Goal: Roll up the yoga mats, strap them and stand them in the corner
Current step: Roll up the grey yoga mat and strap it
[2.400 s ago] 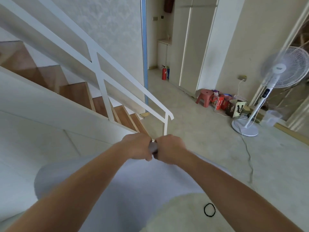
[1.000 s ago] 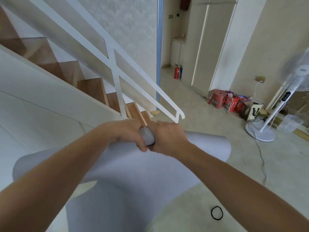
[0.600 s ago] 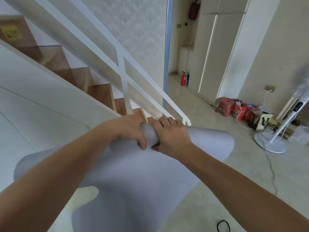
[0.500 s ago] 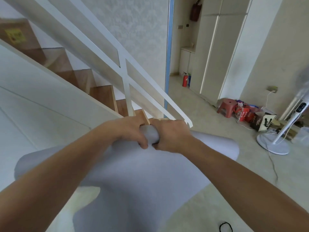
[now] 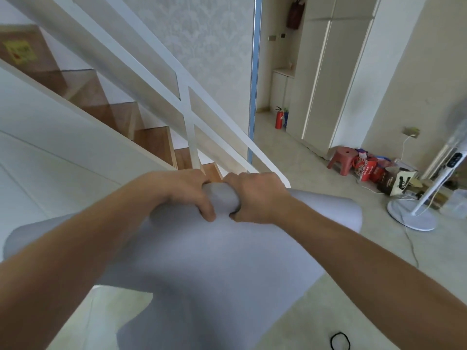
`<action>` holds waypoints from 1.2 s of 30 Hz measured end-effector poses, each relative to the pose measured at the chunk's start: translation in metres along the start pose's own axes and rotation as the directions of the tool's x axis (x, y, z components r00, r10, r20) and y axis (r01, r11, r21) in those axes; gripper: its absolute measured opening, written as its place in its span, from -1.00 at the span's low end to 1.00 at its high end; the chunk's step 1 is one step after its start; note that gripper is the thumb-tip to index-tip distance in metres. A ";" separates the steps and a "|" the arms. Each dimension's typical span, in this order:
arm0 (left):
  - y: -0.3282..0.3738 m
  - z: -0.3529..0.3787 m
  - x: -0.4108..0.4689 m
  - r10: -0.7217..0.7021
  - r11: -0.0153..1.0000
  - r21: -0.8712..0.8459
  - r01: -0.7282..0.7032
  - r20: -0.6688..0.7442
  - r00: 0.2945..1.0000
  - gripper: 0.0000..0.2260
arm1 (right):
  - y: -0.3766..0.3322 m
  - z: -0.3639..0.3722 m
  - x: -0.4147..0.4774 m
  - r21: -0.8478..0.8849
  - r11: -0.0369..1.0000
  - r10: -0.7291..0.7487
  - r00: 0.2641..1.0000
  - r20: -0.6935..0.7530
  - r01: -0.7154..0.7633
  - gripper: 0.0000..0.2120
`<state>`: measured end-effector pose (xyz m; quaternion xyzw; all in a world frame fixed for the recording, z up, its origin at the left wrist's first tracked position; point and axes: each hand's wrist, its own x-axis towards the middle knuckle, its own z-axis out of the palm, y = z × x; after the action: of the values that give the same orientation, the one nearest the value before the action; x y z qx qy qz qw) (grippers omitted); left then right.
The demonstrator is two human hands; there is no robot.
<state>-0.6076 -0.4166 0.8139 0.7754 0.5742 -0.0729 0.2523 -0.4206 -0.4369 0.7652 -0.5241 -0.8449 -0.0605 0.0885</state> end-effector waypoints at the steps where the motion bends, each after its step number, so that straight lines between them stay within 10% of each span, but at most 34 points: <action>1: 0.003 0.003 -0.002 0.018 0.988 0.153 -0.009 -0.057 0.998 -0.39 | 0.002 -0.009 0.003 0.068 0.997 0.015 0.994 0.107 -0.022 -0.50; 5: 0.008 0.025 -0.004 0.214 0.770 0.632 0.089 -0.387 0.897 -0.34 | 0.014 -0.031 0.012 0.326 0.938 0.025 0.958 0.284 -0.121 -0.59; 11: 0.002 -0.010 -0.010 0.007 0.992 0.127 0.014 -0.168 0.986 -0.60 | -0.005 0.012 -0.008 -0.179 0.984 0.004 0.997 -0.081 -0.018 0.20; 15: 0.004 -0.031 -0.020 0.036 0.999 0.021 -0.035 -0.040 0.999 -0.51 | -0.003 -0.016 0.007 -0.058 0.998 0.009 0.996 -0.084 -0.014 -0.26; 18: 0.010 -0.035 -0.023 0.089 0.889 0.456 0.046 -0.271 0.959 -0.20 | 0.004 -0.052 0.026 0.031 0.998 0.051 0.998 0.030 -0.052 -0.43; 21: 0.013 -0.032 -0.024 0.234 0.736 0.650 0.190 -0.508 0.829 -0.36 | 0.011 -0.075 0.037 0.144 0.988 0.039 0.995 0.087 -0.051 -0.42; 26: 0.013 -0.075 -0.035 0.048 0.911 0.387 0.143 -0.445 0.894 -0.46 | -0.001 -0.064 0.028 -0.203 0.979 -0.016 0.997 -0.080 -0.001 0.22; 32: 0.027 -0.117 -0.066 0.015 0.998 0.057 -0.004 -0.196 0.980 -0.55 | 0.004 -0.105 0.042 -0.162 0.987 -0.042 0.978 -0.206 0.008 -0.24; 36: 0.036 -0.127 -0.072 0.151 0.845 0.513 0.149 -0.496 0.855 -0.17 | 0.010 -0.154 0.064 -0.188 0.982 -0.021 0.975 -0.219 -0.021 -0.41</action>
<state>-0.6205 -0.4255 0.9629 0.8052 0.5766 -0.0183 -0.1375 -0.4261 -0.4069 0.9294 -0.5201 -0.8203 -0.1984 0.1313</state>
